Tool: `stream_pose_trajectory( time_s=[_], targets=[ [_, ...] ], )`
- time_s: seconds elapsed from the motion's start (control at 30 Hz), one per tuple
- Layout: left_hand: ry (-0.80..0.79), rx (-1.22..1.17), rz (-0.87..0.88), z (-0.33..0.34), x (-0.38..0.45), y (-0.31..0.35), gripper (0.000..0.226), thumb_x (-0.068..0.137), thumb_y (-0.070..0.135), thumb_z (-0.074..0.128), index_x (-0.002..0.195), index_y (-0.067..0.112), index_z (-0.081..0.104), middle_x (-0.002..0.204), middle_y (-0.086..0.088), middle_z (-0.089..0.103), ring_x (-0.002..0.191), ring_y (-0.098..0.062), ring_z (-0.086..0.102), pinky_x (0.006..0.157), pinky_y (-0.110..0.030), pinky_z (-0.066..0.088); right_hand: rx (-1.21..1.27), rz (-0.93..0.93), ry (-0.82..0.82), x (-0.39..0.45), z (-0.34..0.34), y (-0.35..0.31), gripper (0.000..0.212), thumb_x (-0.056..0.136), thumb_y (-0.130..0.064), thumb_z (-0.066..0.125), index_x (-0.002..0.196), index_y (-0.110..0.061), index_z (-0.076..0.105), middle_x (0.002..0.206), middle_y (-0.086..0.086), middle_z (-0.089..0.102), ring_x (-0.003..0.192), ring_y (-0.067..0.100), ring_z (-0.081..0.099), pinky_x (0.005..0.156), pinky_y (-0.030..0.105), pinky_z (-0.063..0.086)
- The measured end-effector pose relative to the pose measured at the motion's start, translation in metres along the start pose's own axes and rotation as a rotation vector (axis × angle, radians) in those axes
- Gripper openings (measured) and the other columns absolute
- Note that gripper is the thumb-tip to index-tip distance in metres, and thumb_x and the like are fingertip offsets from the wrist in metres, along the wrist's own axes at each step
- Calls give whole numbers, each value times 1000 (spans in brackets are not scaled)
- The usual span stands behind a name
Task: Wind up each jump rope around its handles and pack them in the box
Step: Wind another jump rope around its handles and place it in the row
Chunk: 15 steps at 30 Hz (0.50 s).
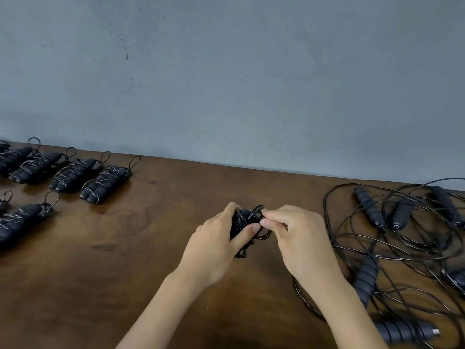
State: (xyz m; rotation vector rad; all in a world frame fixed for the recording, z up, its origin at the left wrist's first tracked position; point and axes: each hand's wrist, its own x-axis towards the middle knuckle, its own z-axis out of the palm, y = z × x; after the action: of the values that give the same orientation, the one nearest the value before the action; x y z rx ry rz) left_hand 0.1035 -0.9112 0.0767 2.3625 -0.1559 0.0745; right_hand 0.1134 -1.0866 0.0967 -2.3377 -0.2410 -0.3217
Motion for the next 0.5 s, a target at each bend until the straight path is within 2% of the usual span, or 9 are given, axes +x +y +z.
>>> stream_pose_trajectory(
  time_s=[0.07,0.2,0.33,0.4,0.5],
  targets=[
    [-65,66,4,-6,3,-3,41,94,73,44,103,33,50,84,11,67,75,-13,65,71,-42,56,9,25,19,-1,1,-1,14,93,-21,73,105,-18,82,92,-4,76,87,14,68,77,27,53],
    [-155,72,-1,-11,2,-9,49,91,79,39,102,32,49,86,10,71,75,-14,69,73,-47,58,-24,59,-31,-3,3,-3,10,94,-25,73,94,-19,81,87,0,76,85,18,68,75,37,54],
    [-182,227,27,-18,-2,-11,43,93,75,38,99,34,46,86,11,69,74,-15,67,71,-40,56,-94,77,-114,-1,8,-8,15,96,-30,70,85,-25,78,77,-9,72,73,9,64,56,19,44],
    [-160,290,39,-18,-5,-13,42,95,73,37,99,32,45,87,12,67,73,-15,65,69,-36,54,-147,73,-145,0,10,-13,21,98,-32,67,81,-24,76,71,-9,68,66,9,62,50,19,40],
    [-137,271,37,-19,-8,-16,41,96,71,38,99,31,44,87,12,67,71,-15,65,69,-39,55,-237,61,-136,2,14,-19,28,98,-35,64,73,-24,71,64,-8,62,58,9,57,45,19,33]
  ],
)
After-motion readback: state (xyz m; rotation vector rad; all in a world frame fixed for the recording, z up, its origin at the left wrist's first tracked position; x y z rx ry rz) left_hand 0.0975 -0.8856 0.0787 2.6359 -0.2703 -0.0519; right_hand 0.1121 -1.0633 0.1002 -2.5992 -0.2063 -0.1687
